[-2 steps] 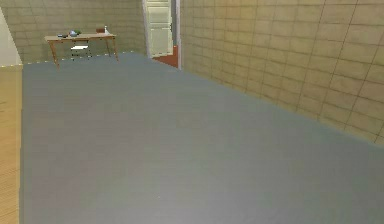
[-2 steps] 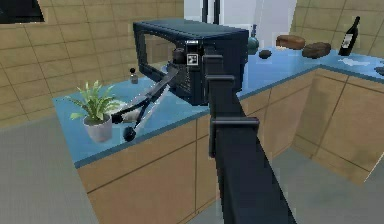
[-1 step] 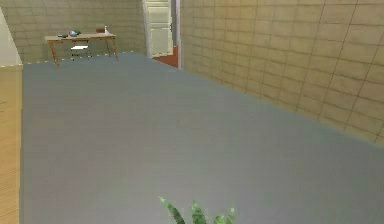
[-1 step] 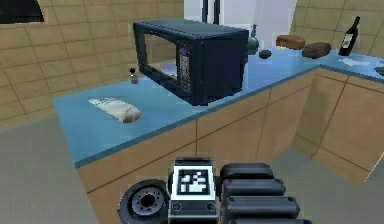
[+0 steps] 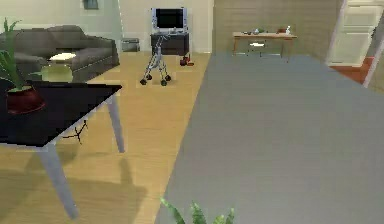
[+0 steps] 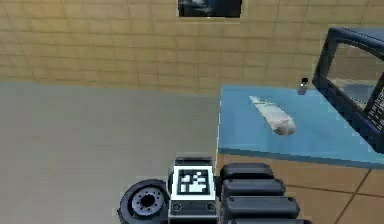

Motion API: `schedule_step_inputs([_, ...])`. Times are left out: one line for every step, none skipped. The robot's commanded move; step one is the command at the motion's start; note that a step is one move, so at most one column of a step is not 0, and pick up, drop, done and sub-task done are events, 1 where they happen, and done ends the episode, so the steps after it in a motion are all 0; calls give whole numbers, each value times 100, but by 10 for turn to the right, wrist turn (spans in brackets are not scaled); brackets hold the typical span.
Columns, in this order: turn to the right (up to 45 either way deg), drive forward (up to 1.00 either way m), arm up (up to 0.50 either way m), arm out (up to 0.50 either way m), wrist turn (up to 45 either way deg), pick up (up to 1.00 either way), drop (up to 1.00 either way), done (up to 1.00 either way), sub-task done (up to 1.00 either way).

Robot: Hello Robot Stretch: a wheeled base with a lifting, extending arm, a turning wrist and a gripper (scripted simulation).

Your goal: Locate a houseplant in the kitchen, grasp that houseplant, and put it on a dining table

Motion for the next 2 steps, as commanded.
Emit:
schedule_step_inputs([-450,0,0,0,0,0,0,0,0])
schedule_step_inputs([-270,0,0,0,0,0,0,0,0])
